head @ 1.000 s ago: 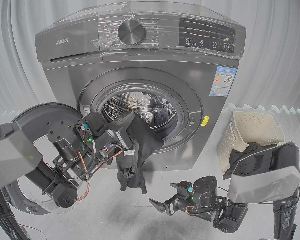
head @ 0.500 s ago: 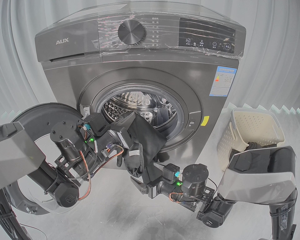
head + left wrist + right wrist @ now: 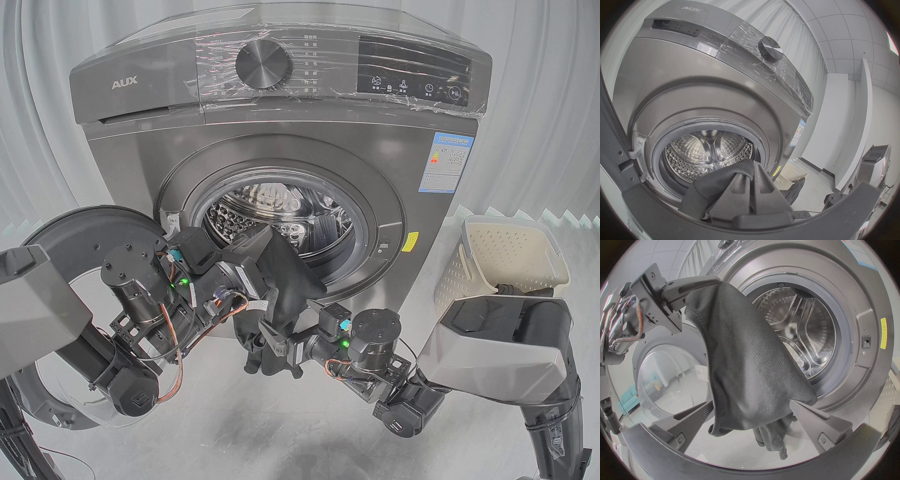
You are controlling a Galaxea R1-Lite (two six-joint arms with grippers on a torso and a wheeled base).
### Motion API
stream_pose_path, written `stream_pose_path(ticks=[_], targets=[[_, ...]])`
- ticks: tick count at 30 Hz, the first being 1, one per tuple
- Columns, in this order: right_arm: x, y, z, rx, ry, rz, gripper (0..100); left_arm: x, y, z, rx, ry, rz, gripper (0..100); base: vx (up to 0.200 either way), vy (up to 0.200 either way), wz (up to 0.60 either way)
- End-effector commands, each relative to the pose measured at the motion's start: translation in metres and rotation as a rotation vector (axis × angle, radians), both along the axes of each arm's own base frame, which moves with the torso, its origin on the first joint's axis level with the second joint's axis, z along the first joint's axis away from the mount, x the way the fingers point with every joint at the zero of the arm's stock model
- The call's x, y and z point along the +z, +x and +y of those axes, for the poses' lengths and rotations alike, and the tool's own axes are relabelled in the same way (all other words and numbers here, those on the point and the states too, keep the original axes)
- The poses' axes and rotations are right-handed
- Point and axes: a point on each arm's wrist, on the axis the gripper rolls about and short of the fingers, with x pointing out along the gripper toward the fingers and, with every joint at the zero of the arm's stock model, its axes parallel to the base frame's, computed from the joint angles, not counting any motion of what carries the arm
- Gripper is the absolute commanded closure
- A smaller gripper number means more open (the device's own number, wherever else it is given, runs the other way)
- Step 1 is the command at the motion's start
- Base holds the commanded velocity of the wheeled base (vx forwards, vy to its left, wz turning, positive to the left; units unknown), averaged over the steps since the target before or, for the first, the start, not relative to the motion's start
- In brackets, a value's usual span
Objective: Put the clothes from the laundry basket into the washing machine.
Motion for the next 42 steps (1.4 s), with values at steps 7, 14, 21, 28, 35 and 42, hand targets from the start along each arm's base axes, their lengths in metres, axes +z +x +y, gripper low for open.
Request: stream_pose_path(ticks=[7, 14, 21, 28, 35, 42], targets=[[-0.009, 0.005, 0.004, -0.002, -0.001, 0.003, 0, 0.0, 0.0, 0.0, 0.0, -0.001, 0.001, 100, 0.0, 0.0, 0.0], [-0.017, 0.004, 0.007, -0.005, -0.015, 0.015, 0, 0.0, 0.0, 0.0, -0.001, -0.001, 0.0, 100, 0.0, 0.0, 0.0], [-0.027, 0.014, 0.011, -0.021, -0.007, 0.011, 0, 0.0, -0.001, 0.0, 0.0, -0.001, 0.0, 100, 0.0, 0.0, 0.0], [-0.028, 0.017, 0.013, -0.05, 0.009, 0.01, 100, 0.0, -0.001, 0.002, 0.003, 0.0, 0.003, 100, 0.0, 0.0, 0.0], [-0.012, 0.003, 0.004, -0.046, 0.002, 0.023, 100, -0.003, 0.001, 0.007, 0.019, 0.005, 0.012, 100, 0.0, 0.0, 0.0], [0.015, -0.016, -0.037, -0.082, -0.041, 0.053, 100, -0.007, 0.004, 0.018, 0.048, 0.015, 0.028, 100, 0.0, 0.0, 0.0]])
